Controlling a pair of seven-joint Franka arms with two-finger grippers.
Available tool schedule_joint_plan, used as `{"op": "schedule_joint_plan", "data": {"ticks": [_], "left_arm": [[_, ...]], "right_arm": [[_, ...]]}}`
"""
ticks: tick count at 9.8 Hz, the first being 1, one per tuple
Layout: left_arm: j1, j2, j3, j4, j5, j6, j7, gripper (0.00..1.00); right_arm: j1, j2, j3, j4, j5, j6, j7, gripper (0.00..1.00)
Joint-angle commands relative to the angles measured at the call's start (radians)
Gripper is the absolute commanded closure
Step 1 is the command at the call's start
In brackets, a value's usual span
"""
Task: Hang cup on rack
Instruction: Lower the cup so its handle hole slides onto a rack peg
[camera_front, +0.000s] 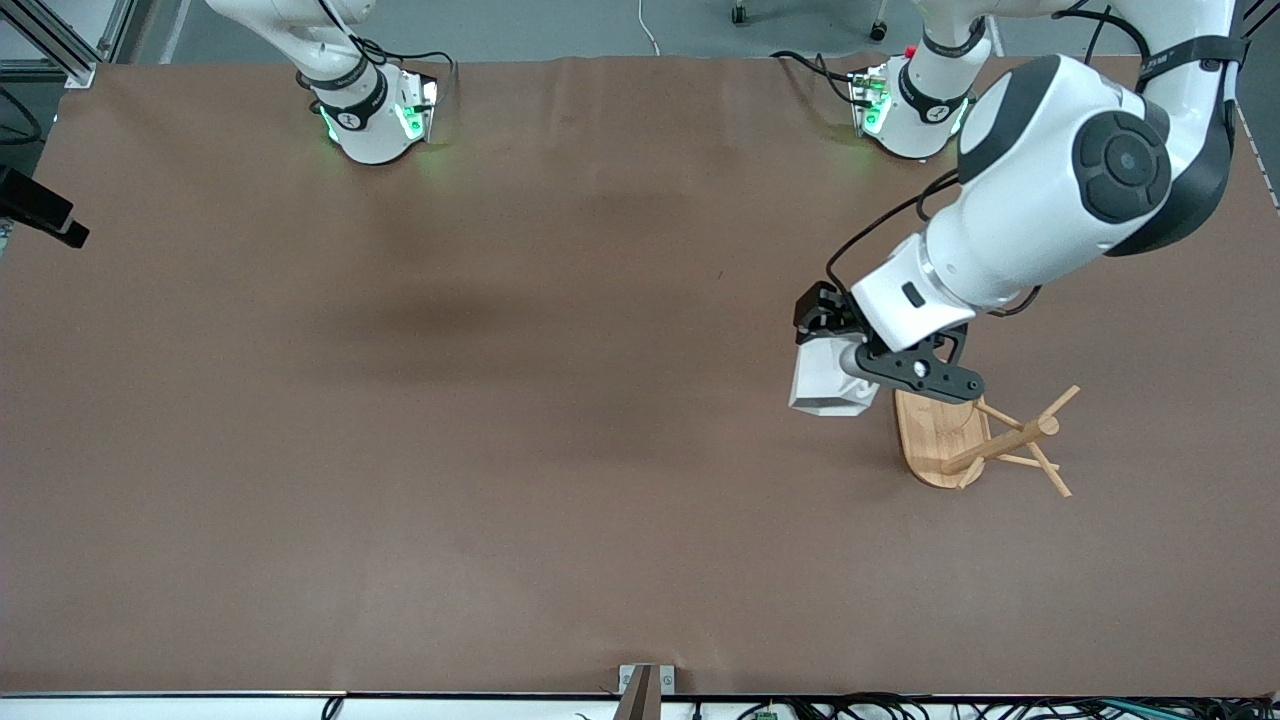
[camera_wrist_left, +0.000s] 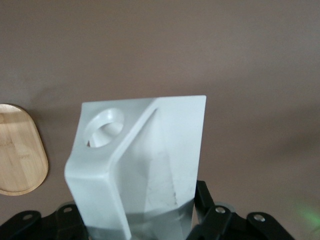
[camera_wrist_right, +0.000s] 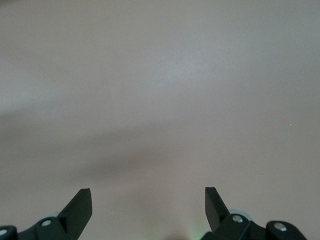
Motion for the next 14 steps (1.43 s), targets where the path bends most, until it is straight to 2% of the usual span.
{"op": "schedule_joint_plan", "data": {"ticks": [1, 4, 5, 7, 11, 14], "left_arm": [[0.001, -0.058, 0.064, -0.137, 0.022, 0.031, 0.005, 0.99], [0.002, -0.113, 0.103, -0.37, 0.032, 0.207, 0.034, 0.99], [0.002, -0.113, 0.117, -0.397, 0.063, 0.222, 0.078, 0.99], [0.002, -0.112, 0.135, -0.429, 0.107, 0.232, 0.163, 0.99], [0.002, -0.108, 0.196, -0.443, 0.114, 0.235, 0.365, 0.99], [0.004, -0.107, 0.218, -0.443, 0.114, 0.235, 0.424, 0.99]], "right_arm": [[-0.001, -0.017, 0.008, -0.02, -0.006, 0.029, -0.008, 0.0], [-0.013, -0.016, 0.002, -0.023, -0.004, 0.049, -0.075, 0.0], [-0.012, -0.016, 0.002, -0.023, -0.004, 0.05, -0.075, 0.0], [-0.012, -0.017, 0.002, -0.029, -0.004, 0.038, -0.074, 0.0], [-0.013, -0.017, 0.002, -0.029, -0.004, 0.041, -0.074, 0.0], [-0.013, -0.016, 0.002, -0.029, -0.003, 0.041, -0.078, 0.0]]}}
